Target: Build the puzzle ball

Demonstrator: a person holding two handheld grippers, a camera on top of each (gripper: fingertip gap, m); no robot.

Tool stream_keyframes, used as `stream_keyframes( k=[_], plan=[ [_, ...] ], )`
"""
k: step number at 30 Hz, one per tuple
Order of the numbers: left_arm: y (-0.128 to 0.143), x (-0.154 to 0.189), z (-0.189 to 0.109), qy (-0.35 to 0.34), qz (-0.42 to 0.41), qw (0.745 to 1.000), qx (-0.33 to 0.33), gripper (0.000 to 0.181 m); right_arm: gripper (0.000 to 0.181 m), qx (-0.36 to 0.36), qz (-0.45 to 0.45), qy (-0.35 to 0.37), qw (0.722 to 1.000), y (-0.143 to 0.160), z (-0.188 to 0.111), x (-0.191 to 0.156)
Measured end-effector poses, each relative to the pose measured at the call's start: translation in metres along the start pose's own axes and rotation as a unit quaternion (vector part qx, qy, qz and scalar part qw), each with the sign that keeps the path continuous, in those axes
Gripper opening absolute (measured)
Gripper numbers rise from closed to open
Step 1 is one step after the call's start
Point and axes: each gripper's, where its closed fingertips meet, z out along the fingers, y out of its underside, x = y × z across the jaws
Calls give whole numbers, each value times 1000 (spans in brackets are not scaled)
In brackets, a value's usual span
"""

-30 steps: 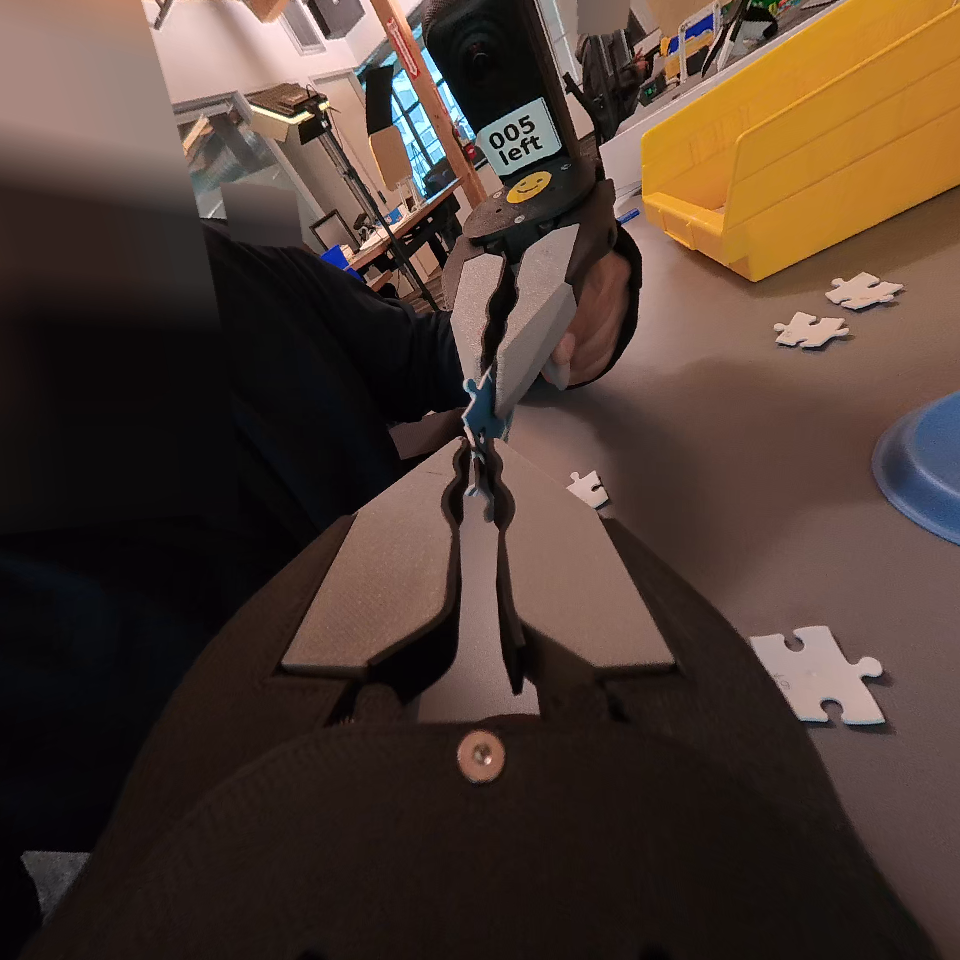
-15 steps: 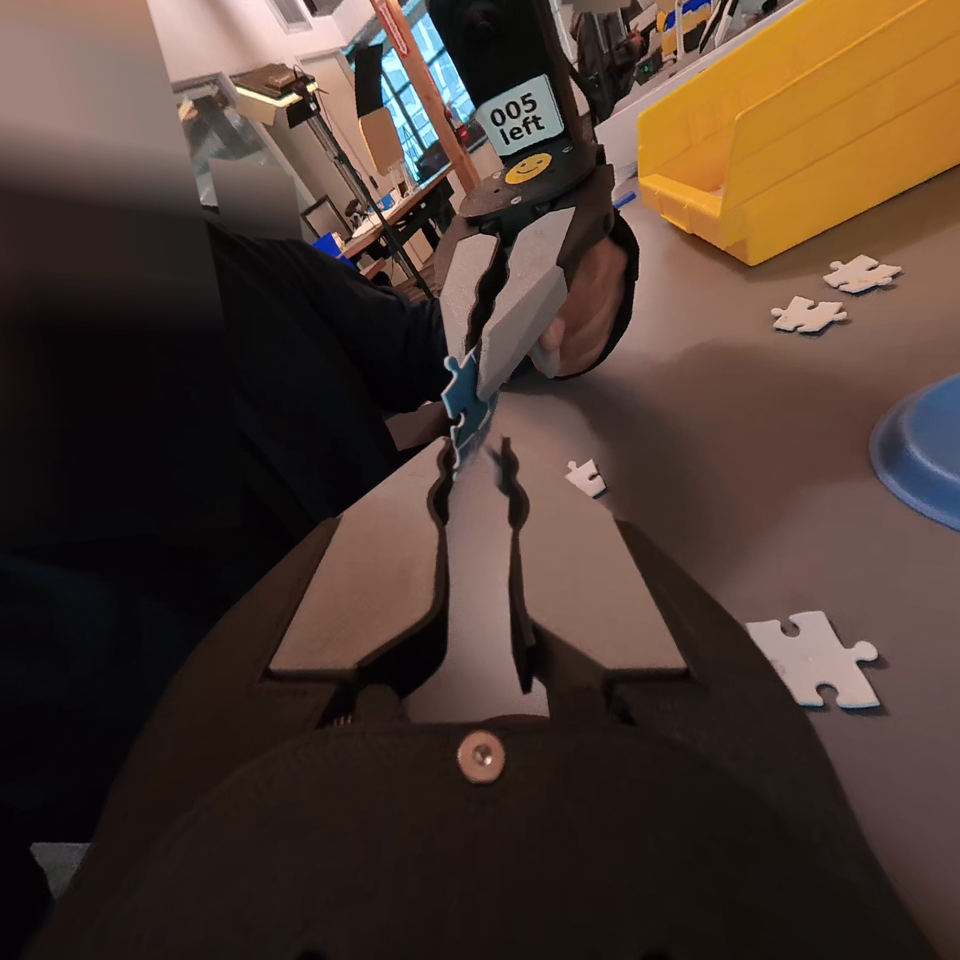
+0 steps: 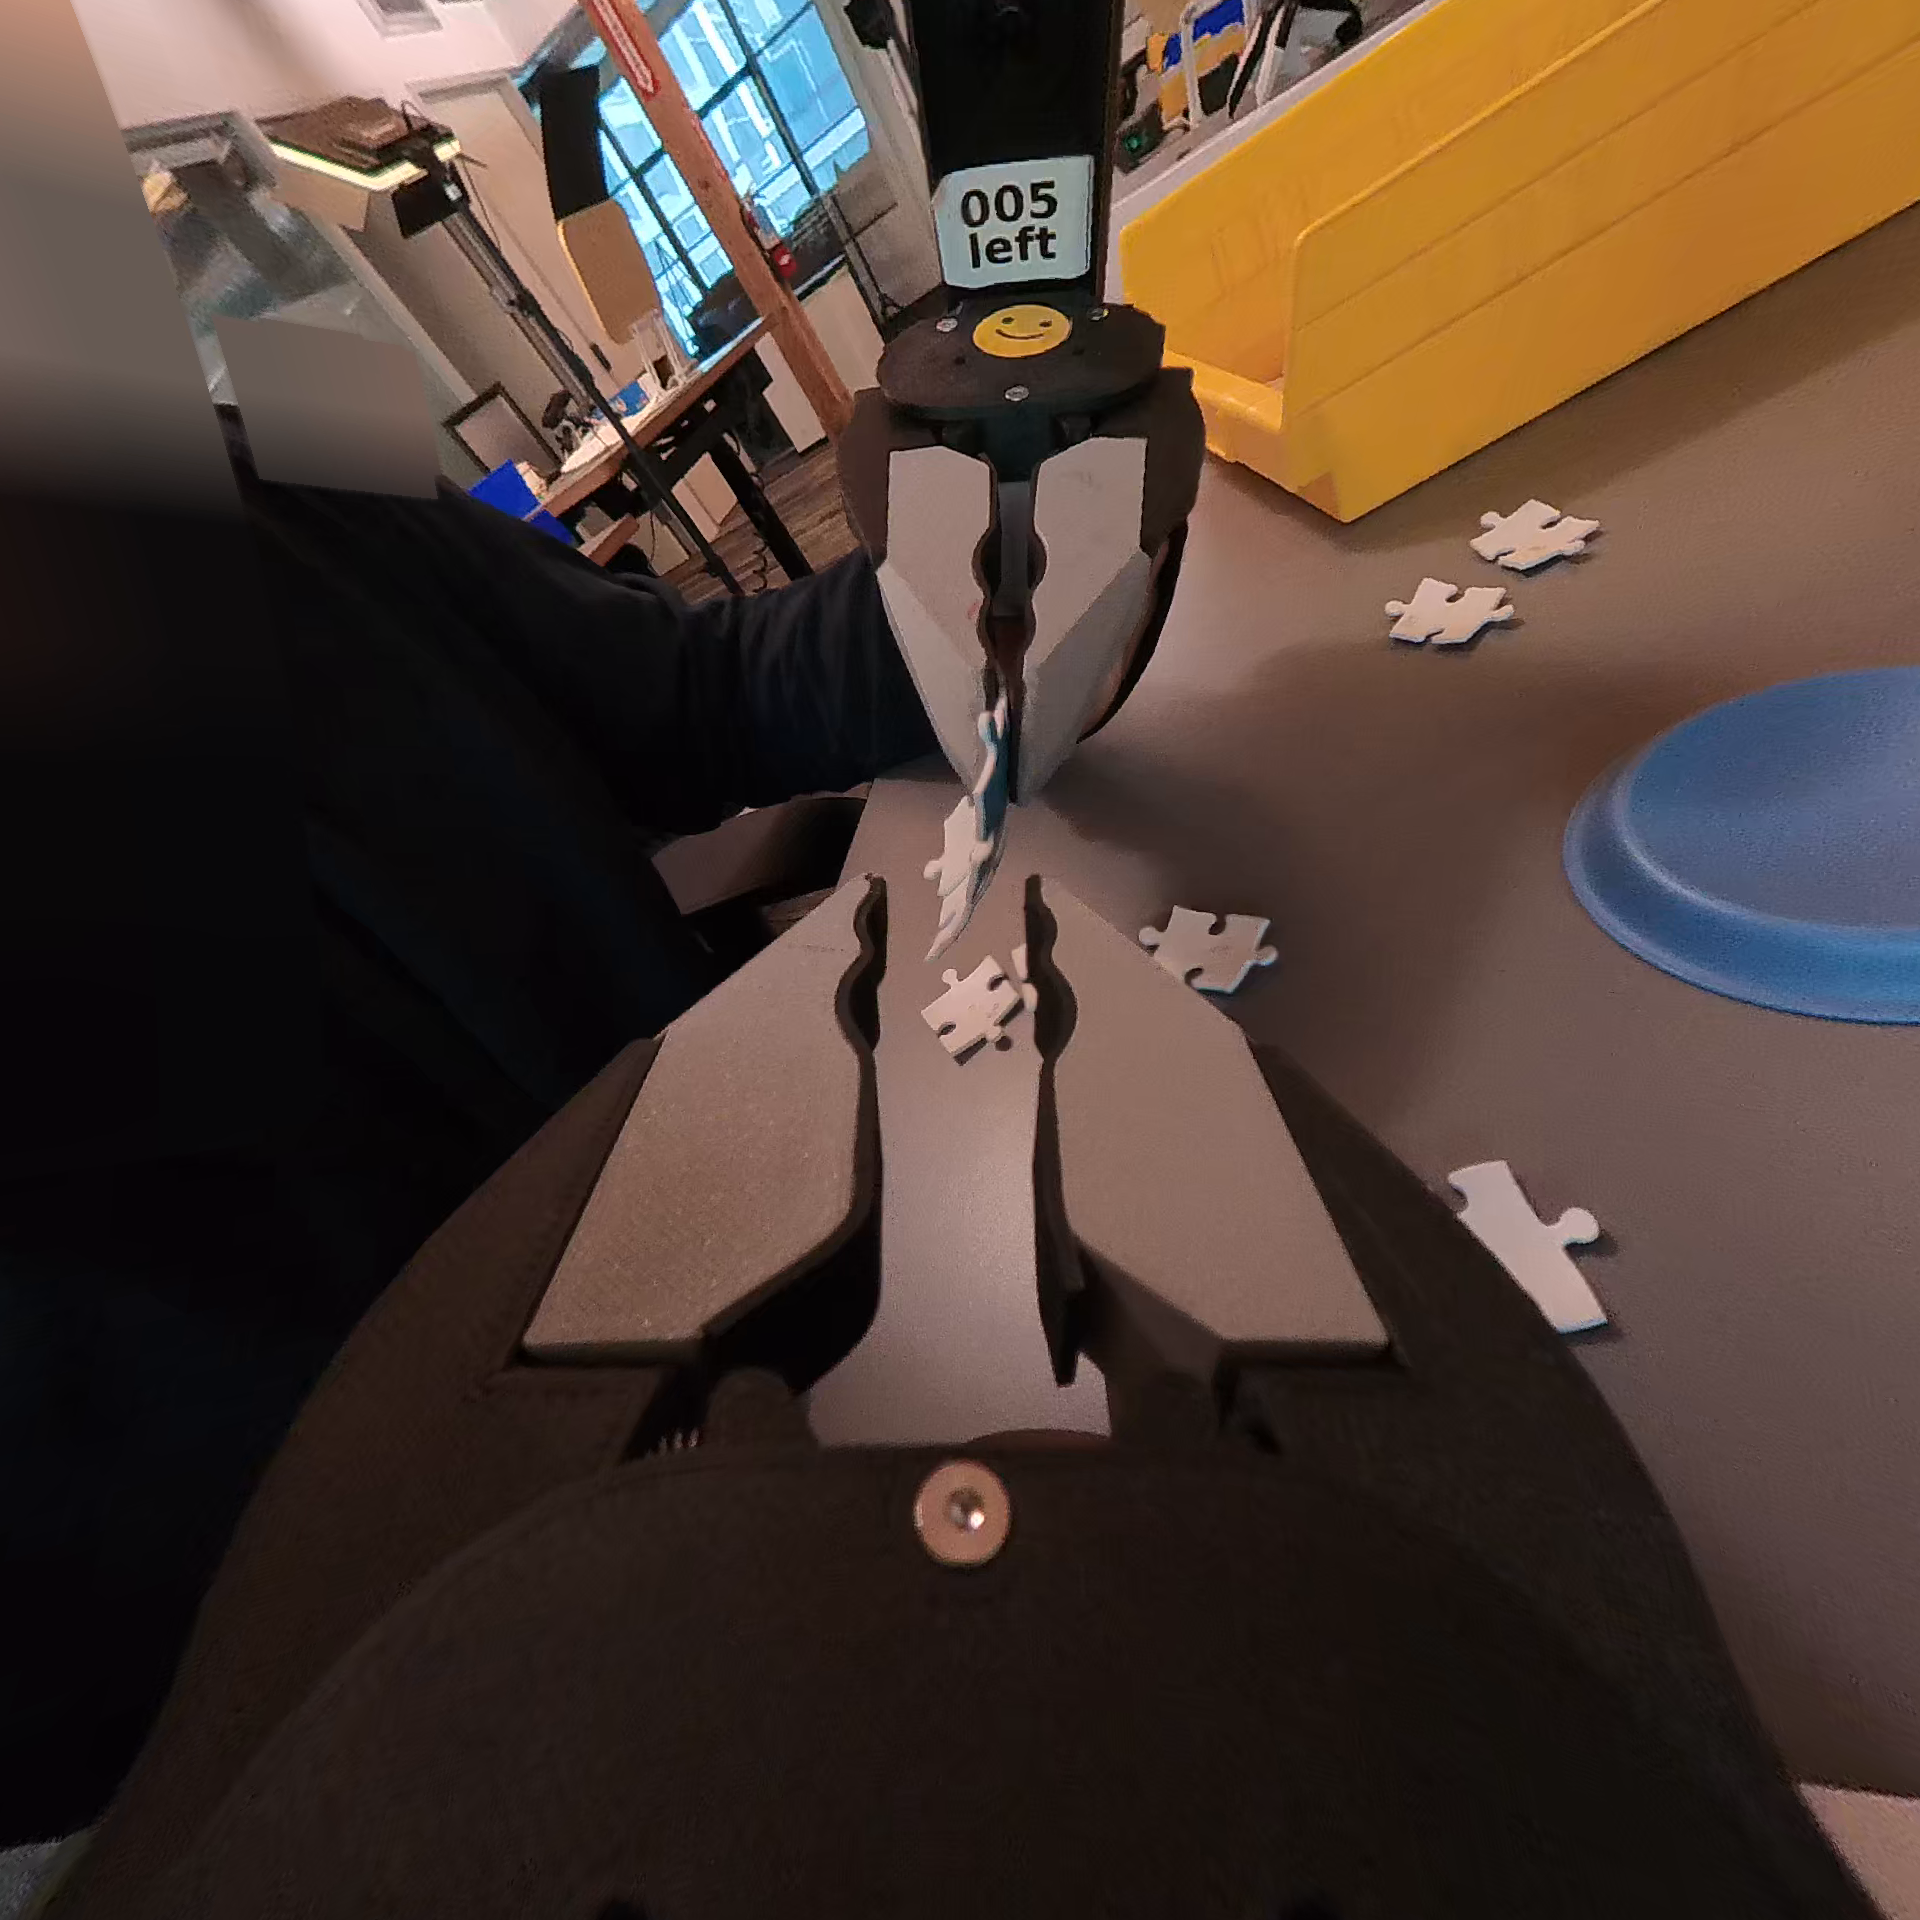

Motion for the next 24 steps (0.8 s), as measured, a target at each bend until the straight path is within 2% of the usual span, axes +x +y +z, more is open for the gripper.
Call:
stream_keyframes(
  k=[3, 7, 14, 19, 23, 24],
  plan=[
    [4, 1, 6, 1, 2, 1000, -8, 0, 23, 0, 9, 14, 1000, 1, 8, 6],
    [9, -5, 11, -23, 9, 999, -24, 0, 0, -18, 14, 34, 999, 8, 16, 14],
    [11, -21, 3, -52, -17, 998, -29, 9, 0, -7, 29, 83, 996, 6, 5, 32],
    [9, -18, 3, -21, -64, 998, -19, 18, 0, 45, 34, 74, 996, -10, -2, 30],
    [14, -15, 11, -19, -61, 998, -28, 17, 0, 57, 25, 93, 994, -13, 2, 34],
    [13, -17, 13, -27, -60, 997, -26, 9, 0, 60, 27, 87, 994, -14, 4, 32]
  ],
)
